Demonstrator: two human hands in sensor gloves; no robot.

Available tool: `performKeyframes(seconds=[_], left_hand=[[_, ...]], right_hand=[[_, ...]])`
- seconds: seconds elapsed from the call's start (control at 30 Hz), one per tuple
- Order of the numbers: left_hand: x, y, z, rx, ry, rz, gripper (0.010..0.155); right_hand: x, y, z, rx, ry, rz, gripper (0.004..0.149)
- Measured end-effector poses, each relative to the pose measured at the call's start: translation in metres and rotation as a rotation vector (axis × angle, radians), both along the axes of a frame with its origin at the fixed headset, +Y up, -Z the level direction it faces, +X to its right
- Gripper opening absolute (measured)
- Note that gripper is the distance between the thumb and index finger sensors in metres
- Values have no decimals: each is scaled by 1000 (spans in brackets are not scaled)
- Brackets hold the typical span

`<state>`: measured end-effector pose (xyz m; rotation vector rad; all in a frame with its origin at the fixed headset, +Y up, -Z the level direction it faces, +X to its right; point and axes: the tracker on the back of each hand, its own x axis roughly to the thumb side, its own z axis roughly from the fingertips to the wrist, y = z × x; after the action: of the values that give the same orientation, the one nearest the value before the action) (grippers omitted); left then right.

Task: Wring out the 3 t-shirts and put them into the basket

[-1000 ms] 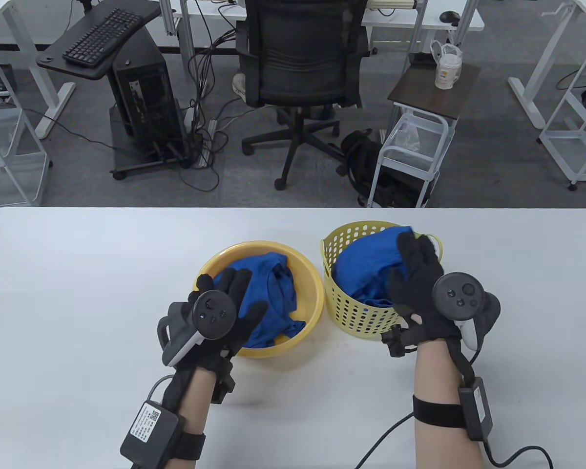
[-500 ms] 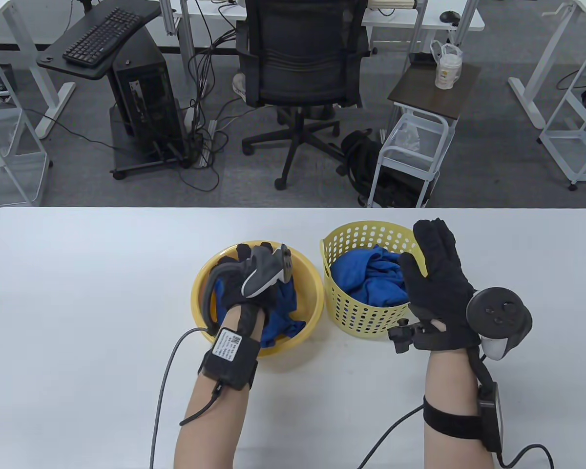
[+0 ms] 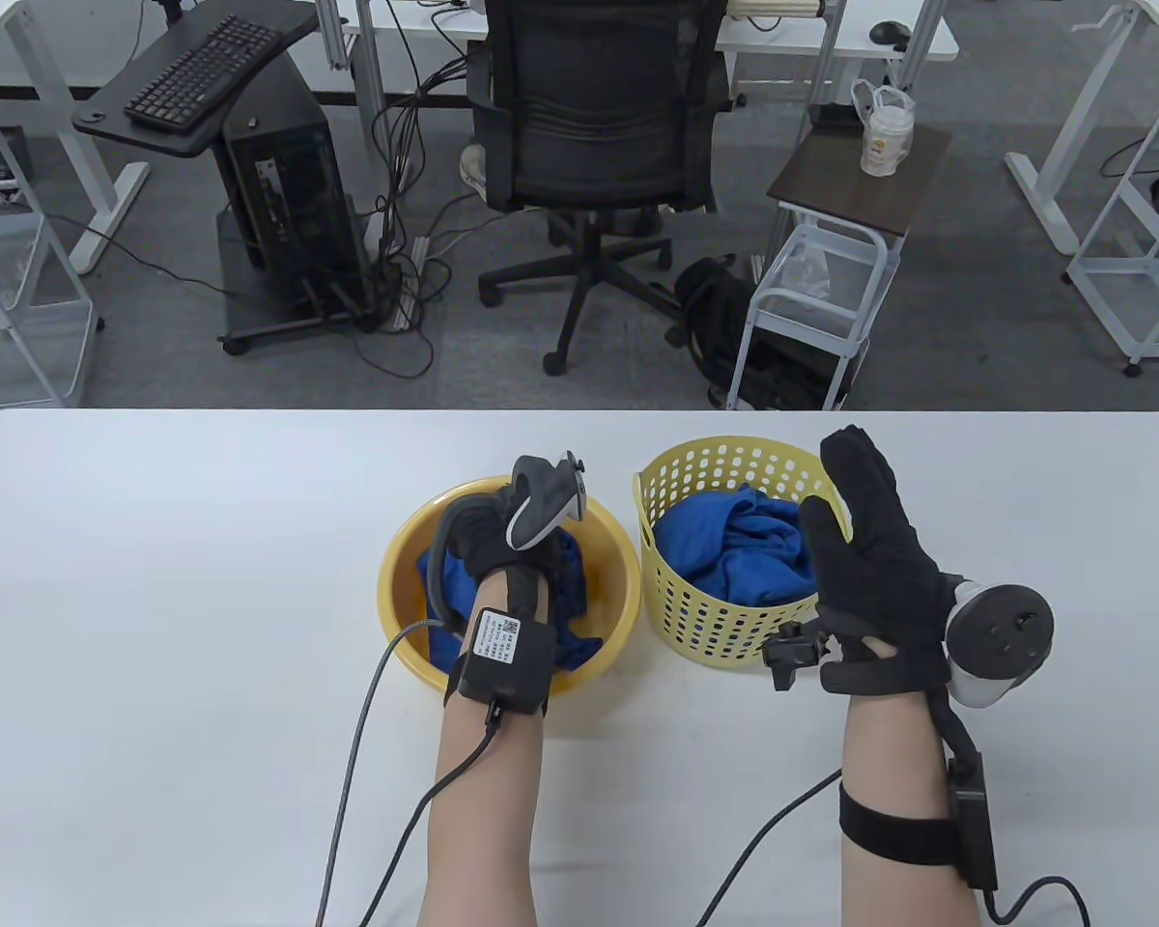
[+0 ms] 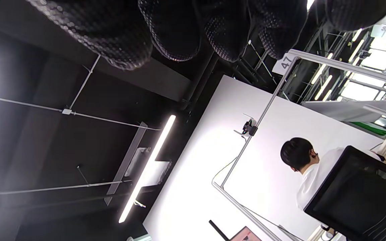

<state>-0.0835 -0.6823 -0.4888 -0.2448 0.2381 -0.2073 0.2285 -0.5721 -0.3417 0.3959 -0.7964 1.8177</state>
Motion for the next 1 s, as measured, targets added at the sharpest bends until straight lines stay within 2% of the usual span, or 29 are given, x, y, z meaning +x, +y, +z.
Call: performKeyframes(seconds=[0.1, 0.27, 0.37, 0.43, 0.47, 0.53, 0.6, 0.67, 0.7, 0.77, 0.8, 0.83, 0.9, 0.97, 1.0], left_hand=[[-12, 24, 14, 150, -11, 13, 38], [-50, 90, 47, 387, -2, 84, 39], [-77, 133, 72, 502, -7, 361, 39], [-95, 162, 94, 591, -4, 705, 39], [-101, 170, 100, 607, -13, 815, 39], [-115, 187, 116, 595, -63, 1154, 40], [-120, 197, 130, 531, -166, 1472, 40], [-118, 207, 143, 468, -295, 1644, 40], [-114, 215, 152, 433, -378, 1706, 40], [-105, 231, 168, 399, -504, 1752, 40], [-100, 238, 174, 393, -561, 1762, 40], [-90, 248, 185, 379, -641, 1779, 40], [-72, 262, 202, 337, -778, 1854, 40], [-51, 273, 218, 257, -873, 1951, 40], [-40, 277, 227, 219, -913, 1971, 40]], right_hand=[[-4, 2, 2, 4, 4, 26, 58], [-8, 3, 4, -2, 21, 33, 56], [-14, 3, 3, -14, 21, 65, 57], [-20, 1, 2, -42, 37, 94, 58], [-22, 0, 1, -58, 48, 106, 60], [-29, -3, -1, -105, 72, 138, 64], [-37, -6, -4, -148, 89, 205, 69], [-48, -11, -6, -177, 78, 310, 75], [-55, -14, -5, -187, 20, 401, 80], [-69, -18, -7, -152, -68, 613, 96], [-75, -20, -9, -158, -64, 689, 103], [-85, -24, -11, -197, -11, 763, 109], [-101, -32, -14, -258, 129, 799, 118], [-117, -39, -14, -266, 285, 801, 127], [-127, -42, -13, -245, 416, 744, 129]])
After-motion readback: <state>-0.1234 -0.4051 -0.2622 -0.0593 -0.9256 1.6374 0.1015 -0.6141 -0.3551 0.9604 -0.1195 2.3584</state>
